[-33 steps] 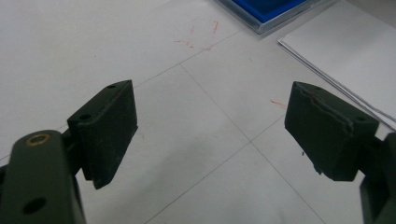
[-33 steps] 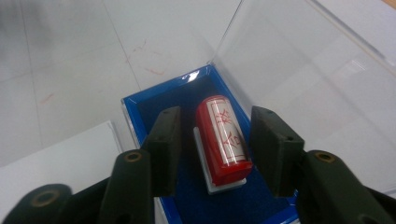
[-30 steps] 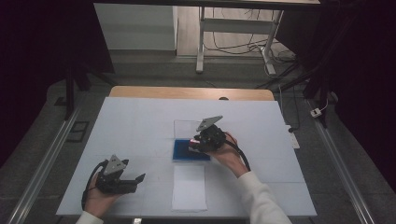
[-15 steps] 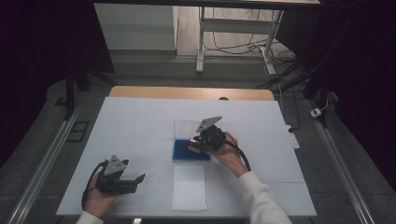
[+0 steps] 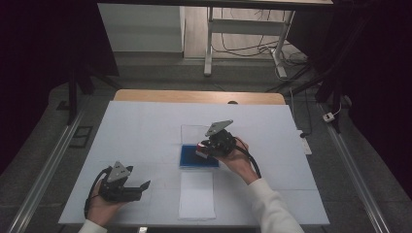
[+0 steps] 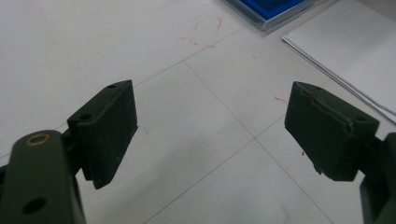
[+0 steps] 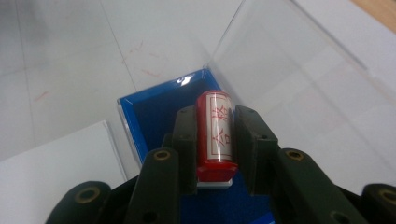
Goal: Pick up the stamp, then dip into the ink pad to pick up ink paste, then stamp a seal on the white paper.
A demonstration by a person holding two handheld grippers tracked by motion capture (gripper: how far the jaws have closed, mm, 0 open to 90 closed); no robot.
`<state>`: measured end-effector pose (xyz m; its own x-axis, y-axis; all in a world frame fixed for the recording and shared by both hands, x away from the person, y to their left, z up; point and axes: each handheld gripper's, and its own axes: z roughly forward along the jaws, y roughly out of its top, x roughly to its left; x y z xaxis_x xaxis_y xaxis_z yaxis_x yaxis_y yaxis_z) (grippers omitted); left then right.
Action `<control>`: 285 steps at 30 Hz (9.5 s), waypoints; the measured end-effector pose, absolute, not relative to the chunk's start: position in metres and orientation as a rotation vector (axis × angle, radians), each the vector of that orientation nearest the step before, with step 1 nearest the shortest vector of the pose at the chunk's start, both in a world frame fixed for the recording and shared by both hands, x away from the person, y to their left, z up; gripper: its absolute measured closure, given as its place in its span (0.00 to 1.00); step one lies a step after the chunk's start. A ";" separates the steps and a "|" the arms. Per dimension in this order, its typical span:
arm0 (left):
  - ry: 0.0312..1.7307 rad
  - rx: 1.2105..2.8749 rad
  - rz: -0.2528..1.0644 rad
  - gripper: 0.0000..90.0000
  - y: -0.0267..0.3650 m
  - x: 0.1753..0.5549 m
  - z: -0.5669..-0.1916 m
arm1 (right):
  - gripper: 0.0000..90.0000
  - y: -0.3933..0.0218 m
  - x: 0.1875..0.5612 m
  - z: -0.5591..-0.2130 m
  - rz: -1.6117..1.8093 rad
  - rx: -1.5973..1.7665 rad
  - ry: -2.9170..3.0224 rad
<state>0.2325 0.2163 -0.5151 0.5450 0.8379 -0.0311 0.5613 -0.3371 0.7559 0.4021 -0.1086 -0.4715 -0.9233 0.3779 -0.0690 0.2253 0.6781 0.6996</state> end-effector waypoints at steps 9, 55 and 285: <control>1.127 2.043 0.476 0.19 0.216 0.232 -0.515 | 0.78 -0.112 0.395 -0.454 1.138 0.477 2.646; 1.128 2.055 0.477 0.20 0.217 0.231 -0.516 | 0.78 -0.095 0.401 -0.477 0.981 0.493 2.726; 1.162 2.073 0.484 0.19 0.221 0.228 -0.520 | 0.78 -0.109 0.307 -0.436 1.121 0.291 2.790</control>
<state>0.2284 0.2213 -0.5200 0.5275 0.8494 -0.0154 0.5877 -0.3517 0.7286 0.3069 -0.1094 -0.4364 -0.9741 0.2223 -0.0405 0.1325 0.7072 0.6945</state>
